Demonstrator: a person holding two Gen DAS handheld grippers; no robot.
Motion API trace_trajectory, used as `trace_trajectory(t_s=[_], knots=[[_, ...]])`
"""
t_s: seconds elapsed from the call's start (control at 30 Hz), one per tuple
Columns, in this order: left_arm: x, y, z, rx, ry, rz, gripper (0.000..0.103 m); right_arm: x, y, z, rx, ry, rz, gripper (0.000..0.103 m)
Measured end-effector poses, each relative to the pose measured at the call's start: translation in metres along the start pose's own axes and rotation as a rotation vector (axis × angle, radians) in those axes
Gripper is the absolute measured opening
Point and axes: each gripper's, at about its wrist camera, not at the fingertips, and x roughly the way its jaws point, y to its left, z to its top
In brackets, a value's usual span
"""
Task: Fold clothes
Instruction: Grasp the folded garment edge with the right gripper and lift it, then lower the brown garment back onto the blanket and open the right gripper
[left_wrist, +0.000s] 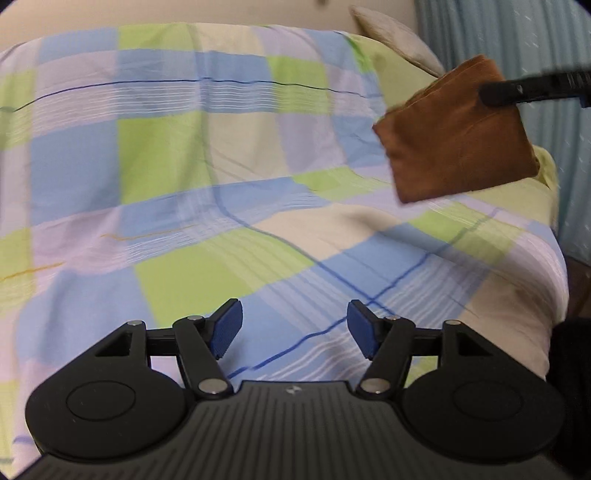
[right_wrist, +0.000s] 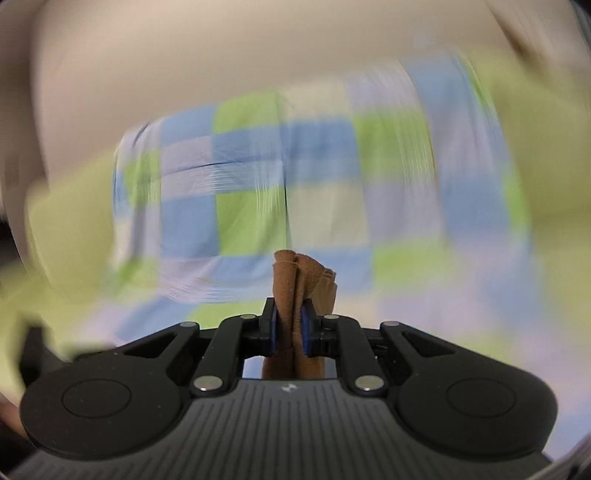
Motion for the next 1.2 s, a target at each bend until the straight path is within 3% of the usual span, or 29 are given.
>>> trace_trajectory(t_s=[0.1,0.2,0.33,0.5,0.6,0.7,0.8,0.87,0.93,1.03,1.1,1.2], knots=[[-0.016,0.009,-0.008,-0.035,-0.001,0.026,0.065,0.025,0.051,-0.014,-0.363,0.099,-0.035,0.011],[-0.036,0.013,-0.016,-0.033,0.007,0.039,0.065,0.052,0.107,-0.074,-0.681,0.235,0.019,0.011],[-0.048,0.014,-0.021,-0.021,0.016,0.039,0.066,0.058,0.152,-0.116,-0.746,0.283,0.124,0.019],[-0.039,0.007,-0.013,-0.015,0.003,0.01,0.066,0.038,0.16,-0.12,-0.659,0.26,0.212,0.024],[-0.027,-0.007,-0.003,-0.016,-0.02,-0.041,0.066,0.019,0.129,-0.106,-0.462,0.224,0.215,0.024],[-0.008,-0.028,0.005,-0.004,-0.021,-0.116,0.066,0.005,0.093,-0.097,-0.282,0.18,0.171,0.024],[0.01,-0.053,0.001,0.064,0.048,-0.189,0.066,0.007,0.058,-0.096,-0.143,0.167,0.105,0.024],[0.016,-0.069,-0.012,0.163,0.118,-0.176,0.066,0.015,0.036,-0.099,-0.041,0.162,0.089,0.024],[0.013,-0.073,-0.025,0.187,0.134,-0.159,0.066,0.026,0.027,-0.107,0.021,0.174,0.11,0.024],[0.008,-0.069,-0.032,0.142,0.148,-0.164,0.068,0.043,0.016,-0.119,0.103,0.201,0.144,0.024],[0.006,-0.069,-0.033,0.145,0.149,-0.159,0.068,0.049,0.018,-0.128,0.091,0.245,0.156,0.025],[0.001,-0.065,-0.024,0.118,0.1,-0.145,0.067,0.046,0.017,-0.126,0.096,0.217,0.148,0.025]])
